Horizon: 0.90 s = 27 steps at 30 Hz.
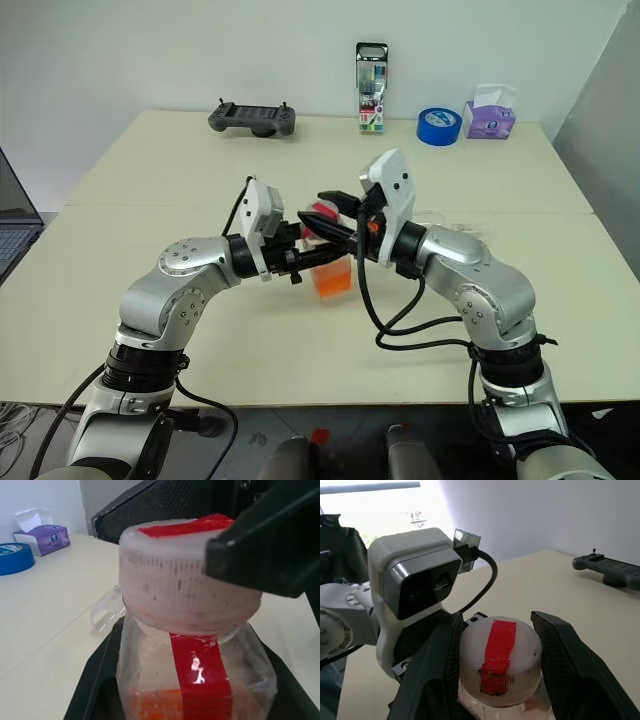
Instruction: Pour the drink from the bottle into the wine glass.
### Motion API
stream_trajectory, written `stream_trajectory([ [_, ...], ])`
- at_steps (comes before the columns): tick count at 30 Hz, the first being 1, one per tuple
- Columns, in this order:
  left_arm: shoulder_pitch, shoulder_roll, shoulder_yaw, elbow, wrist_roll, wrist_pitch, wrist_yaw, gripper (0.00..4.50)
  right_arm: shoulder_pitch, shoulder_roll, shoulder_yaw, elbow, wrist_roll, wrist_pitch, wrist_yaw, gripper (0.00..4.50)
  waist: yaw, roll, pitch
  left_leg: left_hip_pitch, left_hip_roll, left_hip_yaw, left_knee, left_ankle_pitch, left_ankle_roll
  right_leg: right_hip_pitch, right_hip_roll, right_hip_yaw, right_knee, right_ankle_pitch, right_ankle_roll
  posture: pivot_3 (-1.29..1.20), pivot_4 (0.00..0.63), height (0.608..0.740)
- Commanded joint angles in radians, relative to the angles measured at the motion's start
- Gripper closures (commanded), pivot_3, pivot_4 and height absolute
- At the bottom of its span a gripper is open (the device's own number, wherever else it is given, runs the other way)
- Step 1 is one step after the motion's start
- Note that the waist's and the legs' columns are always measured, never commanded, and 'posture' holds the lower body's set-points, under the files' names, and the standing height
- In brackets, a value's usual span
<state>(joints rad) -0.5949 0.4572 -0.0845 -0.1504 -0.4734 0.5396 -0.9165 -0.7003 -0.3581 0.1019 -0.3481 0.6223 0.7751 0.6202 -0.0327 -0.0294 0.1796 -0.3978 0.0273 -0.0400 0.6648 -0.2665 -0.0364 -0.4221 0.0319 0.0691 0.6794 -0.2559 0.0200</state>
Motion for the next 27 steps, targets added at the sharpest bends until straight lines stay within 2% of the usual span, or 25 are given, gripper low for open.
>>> stream_trajectory([
  [1, -0.047, 0.021, 0.025, -0.049, -0.07, 0.029, -0.055, 2.53, -0.093, -0.099, 0.042, 0.045, 0.043, -0.075, 0.325, 2.66, 0.0, 0.001, 0.001, 0.0, 0.0, 0.0, 0.0, 0.0, 0.0, 0.0, 0.0, 0.0, 0.0, 0.0, 0.0, 0.0, 0.15, 0.74],
  [3, -0.058, 0.031, 0.02, -0.075, -0.113, 0.059, -0.1, 2.53, -0.168, -0.14, 0.072, 0.15, 0.027, -0.114, 0.48, 2.66, -0.001, 0.002, 0.002, 0.0, -0.001, 0.001, 0.0, 0.0, 0.0, 0.0, 0.0, 0.0, 0.0, 0.0, 0.0, 0.0, 0.15, 0.74],
  [5, -0.066, 0.034, 0.019, -0.093, -0.142, 0.082, -0.118, 2.53, -0.212, -0.155, 0.102, 0.219, 0.006, -0.15, 0.573, 2.66, -0.002, 0.002, 0.002, 0.001, -0.001, 0.001, 0.0, 0.0, 0.0, 0.0, 0.001, 0.0, 0.0, 0.0, 0.0, 0.0, 0.15, 0.74],
  [9, -0.082, 0.032, 0.02, -0.104, -0.147, 0.099, -0.107, 2.53, -0.252, -0.165, 0.078, 0.275, 0.028, -0.097, 0.615, 2.66, -0.001, 0.002, 0.002, 0.001, 0.0, -0.001, -0.001, 0.0, 0.0, 0.0, 0.002, -0.001, 0.0, 0.0, -0.001, 0.0, 0.15, 0.74],
  [12, -0.065, 0.046, 0.025, -0.091, -0.118, 0.077, -0.106, 2.53, -0.218, -0.23, 0.003, 0.234, 0.088, 0.001, 0.593, 1.63, 0.001, 0.003, 0.003, 0.0, 0.0, -0.001, -0.001, 0.0, 0.0, 0.0, 0.002, -0.002, 0.0, 0.002, -0.005, 0.0, 0.15, 0.74],
  [16, -0.052, 0.052, 0.037, -0.067, -0.097, 0.053, -0.09, 2.53, -0.13, -0.276, -0.117, 0.096, 0.151, 0.097, 0.446, 0.21, 0.003, 0.003, 0.003, -0.001, 0.001, -0.001, 0.0, 0.0, 0.0, 0.0, -0.001, -0.002, 0.0, 0.002, -0.005, 0.0, 0.15, 0.74],
  [17, -0.052, 0.048, 0.039, -0.057, -0.092, 0.045, -0.081, 2.53, -0.097, -0.271, -0.157, 0.043, 0.18, 0.128, 0.383, 0.03, 0.003, 0.003, 0.003, -0.001, 0.001, -0.001, 0.0, 0.0, 0.0, 0.0, -0.002, -0.001, 0.0, 0.002, -0.005, 0.0, 0.15, 0.74],
  [19, -0.051, 0.042, 0.038, -0.037, -0.082, 0.028, -0.072, 2.53, -0.043, -0.221, -0.231, -0.045, 0.231, 0.181, 0.222, 0.03, 0.003, 0.003, 0.003, -0.001, 0.0, -0.001, 0.0, 0.0, 0.0, 0.0, -0.002, -0.001, -0.001, 0.002, -0.004, 0.0, 0.15, 0.74],
  [22, -0.056, 0.033, 0.03, -0.014, -0.07, 0.009, -0.066, 2.53, 0.021, -0.108, -0.268, -0.167, 0.239, 0.193, -0.013, 0.03, 0.0, 0.003, 0.003, -0.001, 0.0, -0.001, 0.0, 0.0, 0.0, 0.0, -0.002, 0.0, 0.001, 0.0, 0.0, 0.0, 0.15, 0.74],
  [24, -0.064, 0.027, 0.027, 0.0, -0.065, 0.002, -0.065, 2.53, 0.042, -0.046, -0.243, -0.229, 0.199, 0.176, -0.131, 0.03, -0.003, 0.004, 0.003, 0.0, 0.0, 0.0, 0.0, 0.0, 0.0, -0.001, 0.0, 0.0, 0.001, 0.0, 0.0, 0.0, 0.15, 0.74],
  [27, -0.078, 0.016, 0.019, 0.022, -0.05, -0.01, -0.062, 2.53, 0.068, 0.003, -0.179, -0.285, 0.127, 0.139, -0.224, 0.03, -0.002, 0.004, 0.003, 0.0, 0.0, -0.001, 0.0, 0.0, 0.0, -0.001, 0.001, 0.0, 0.001, -0.001, 0.0, 0.0, 0.15, 0.74],
])
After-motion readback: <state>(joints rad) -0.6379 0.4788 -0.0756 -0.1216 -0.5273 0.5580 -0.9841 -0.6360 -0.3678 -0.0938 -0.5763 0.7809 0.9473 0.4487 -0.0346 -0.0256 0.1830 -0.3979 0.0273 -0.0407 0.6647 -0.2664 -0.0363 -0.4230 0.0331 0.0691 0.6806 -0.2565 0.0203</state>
